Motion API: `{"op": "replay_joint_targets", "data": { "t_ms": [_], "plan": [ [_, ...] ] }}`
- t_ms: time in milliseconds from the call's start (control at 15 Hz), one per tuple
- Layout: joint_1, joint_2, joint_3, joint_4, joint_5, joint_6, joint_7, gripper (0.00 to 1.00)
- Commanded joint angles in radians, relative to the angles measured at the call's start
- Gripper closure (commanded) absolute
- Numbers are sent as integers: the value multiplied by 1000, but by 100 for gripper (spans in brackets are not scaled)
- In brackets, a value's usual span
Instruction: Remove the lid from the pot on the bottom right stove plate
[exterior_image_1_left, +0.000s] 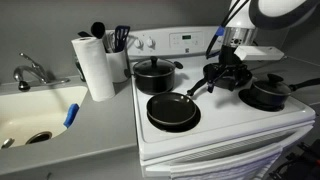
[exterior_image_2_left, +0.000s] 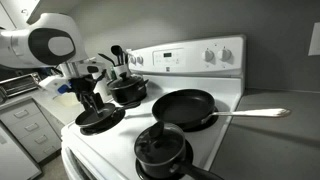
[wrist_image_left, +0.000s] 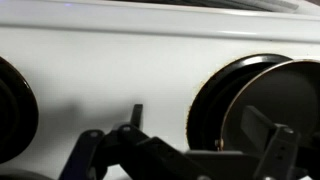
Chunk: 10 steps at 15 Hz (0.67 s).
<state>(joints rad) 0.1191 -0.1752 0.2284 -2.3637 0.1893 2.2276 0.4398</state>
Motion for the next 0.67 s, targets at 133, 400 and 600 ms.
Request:
{"op": "replay_joint_targets", "data": {
  "t_ms": [133, 400, 600],
  "plan": [
    [11, 6, -13, 1, 4, 8, -3, 0],
    [6, -7, -13, -1, -18, -15, 10, 0],
    [2, -45, -14, -6, -54, -73, 25, 0]
  ]
}}
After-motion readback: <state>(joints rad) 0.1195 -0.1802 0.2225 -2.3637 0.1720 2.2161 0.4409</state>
